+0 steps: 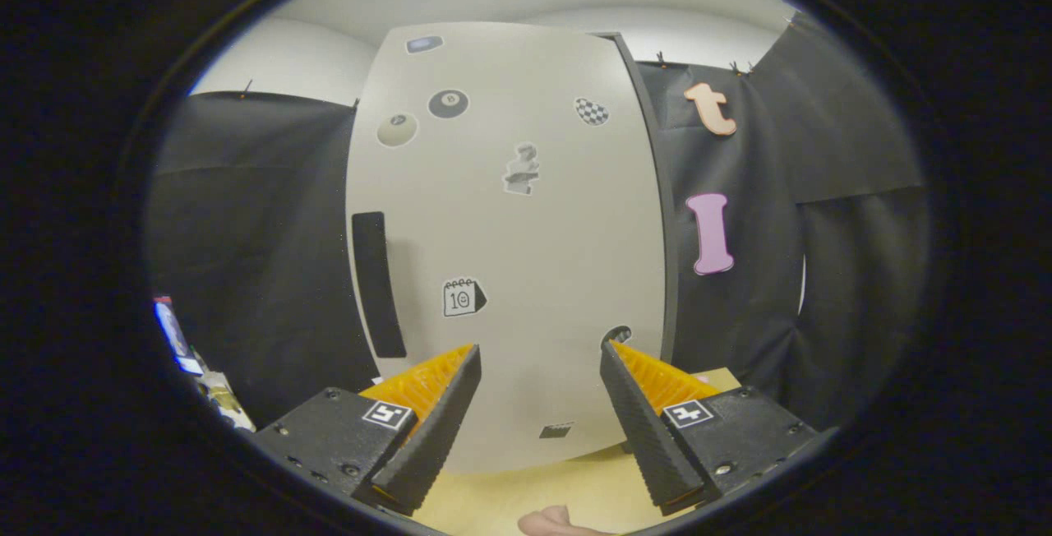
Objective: Open the shoe cabinet door, grab the shoes and put them into the shoe cabinet, then close the shoe cabinet door.
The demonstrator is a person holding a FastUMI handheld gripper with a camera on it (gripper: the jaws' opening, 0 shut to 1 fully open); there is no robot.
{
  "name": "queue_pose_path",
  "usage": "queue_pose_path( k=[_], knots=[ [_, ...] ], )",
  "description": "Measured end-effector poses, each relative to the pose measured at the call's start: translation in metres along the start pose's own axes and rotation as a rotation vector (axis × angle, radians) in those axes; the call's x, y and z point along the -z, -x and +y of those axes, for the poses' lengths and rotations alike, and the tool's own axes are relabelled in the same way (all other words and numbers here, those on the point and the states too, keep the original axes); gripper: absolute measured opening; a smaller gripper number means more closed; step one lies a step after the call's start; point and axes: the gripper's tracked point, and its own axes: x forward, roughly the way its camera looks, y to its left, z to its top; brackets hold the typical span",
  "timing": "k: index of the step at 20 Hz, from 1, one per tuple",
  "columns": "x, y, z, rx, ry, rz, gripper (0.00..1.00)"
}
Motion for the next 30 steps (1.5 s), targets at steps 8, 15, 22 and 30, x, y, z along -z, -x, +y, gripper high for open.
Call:
queue_pose_path(
  k=[8, 15, 22, 30],
  knots=[
    [0.011, 0.079, 0.009, -0.030, 0.010, -0.022, 0.96],
    [0.013, 0.116, 0.012, -0.063, 0.002, -0.069, 0.96],
    [0.013, 0.139, -0.002, -0.101, -0.044, -0.108, 0.96],
    [0.003, 0.150, -0.031, -0.079, -0.107, -0.137, 0.98]
  ],
)
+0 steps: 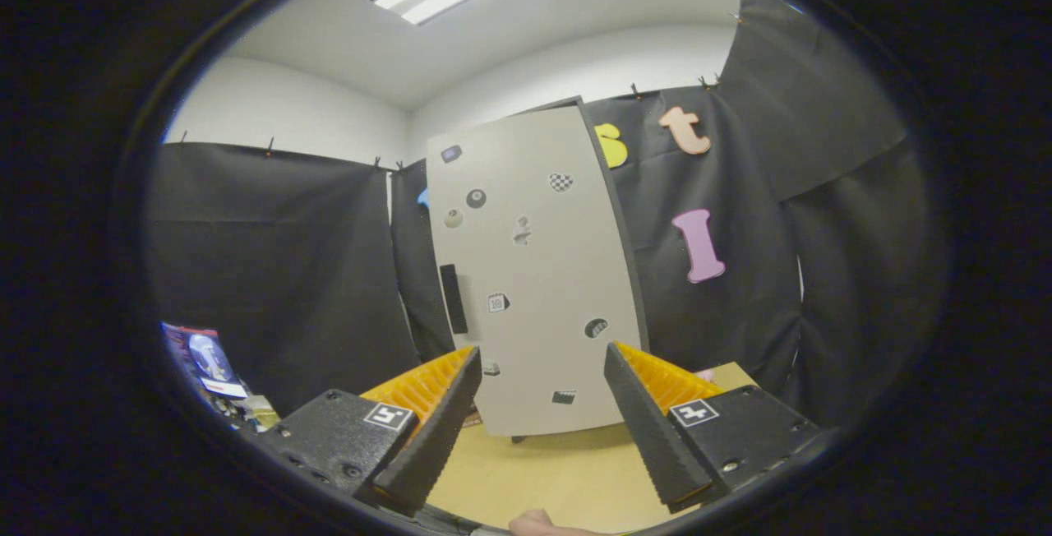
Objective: Open the shoe cabinet door, grab the shoes and put them into the shoe cabinet, then close the shoe cabinet door.
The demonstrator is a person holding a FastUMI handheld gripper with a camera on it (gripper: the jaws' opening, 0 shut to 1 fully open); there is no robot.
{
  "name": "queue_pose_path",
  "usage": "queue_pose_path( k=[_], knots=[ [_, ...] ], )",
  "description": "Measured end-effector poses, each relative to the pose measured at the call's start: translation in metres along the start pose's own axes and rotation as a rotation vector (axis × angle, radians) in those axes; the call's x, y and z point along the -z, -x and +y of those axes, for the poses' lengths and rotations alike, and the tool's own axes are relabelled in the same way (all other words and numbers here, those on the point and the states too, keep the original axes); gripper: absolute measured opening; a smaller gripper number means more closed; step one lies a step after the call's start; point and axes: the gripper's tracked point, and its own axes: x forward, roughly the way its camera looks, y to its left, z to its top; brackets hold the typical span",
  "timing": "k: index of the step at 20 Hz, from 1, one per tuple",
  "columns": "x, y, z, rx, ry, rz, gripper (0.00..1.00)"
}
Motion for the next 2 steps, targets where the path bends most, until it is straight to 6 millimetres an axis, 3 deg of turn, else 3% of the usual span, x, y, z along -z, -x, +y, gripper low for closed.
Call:
queue_pose_path(
  k=[2],
  knots=[
    [0.0042, 0.0021, 0.0015, -0.006, 0.015, 0.011, 0.98]
  ],
)
